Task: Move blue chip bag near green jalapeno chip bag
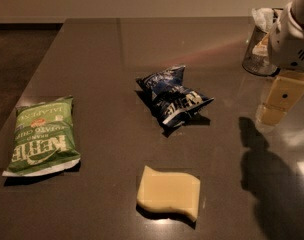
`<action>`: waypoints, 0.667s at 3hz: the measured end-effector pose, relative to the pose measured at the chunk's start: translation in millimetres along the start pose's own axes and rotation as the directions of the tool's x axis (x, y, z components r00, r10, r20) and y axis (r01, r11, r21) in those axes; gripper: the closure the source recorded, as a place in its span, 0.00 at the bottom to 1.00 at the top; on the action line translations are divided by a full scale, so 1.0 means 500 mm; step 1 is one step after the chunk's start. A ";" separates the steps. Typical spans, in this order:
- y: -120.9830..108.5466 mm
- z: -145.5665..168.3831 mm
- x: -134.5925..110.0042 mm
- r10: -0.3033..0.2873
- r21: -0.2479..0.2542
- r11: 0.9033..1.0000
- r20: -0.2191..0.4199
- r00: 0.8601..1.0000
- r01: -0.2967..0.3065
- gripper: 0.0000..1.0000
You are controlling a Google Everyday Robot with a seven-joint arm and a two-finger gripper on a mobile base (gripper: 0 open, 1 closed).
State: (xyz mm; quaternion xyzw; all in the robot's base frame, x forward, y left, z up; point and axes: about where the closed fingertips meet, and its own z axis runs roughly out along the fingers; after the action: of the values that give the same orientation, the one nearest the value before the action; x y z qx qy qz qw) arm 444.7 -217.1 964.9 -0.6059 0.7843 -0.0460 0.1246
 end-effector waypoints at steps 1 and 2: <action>-0.014 0.041 -0.043 0.064 -0.022 0.998 0.050 0.997 -0.063 0.00; -0.006 0.083 -0.085 0.109 -0.059 0.993 0.087 0.990 -0.104 0.00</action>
Offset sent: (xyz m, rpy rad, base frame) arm 0.0298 0.0703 -0.0567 0.1939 0.0785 -0.1146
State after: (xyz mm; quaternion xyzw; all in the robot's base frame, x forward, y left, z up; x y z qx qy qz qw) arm 467.9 -173.5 931.3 -0.5678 0.8101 0.0094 0.1459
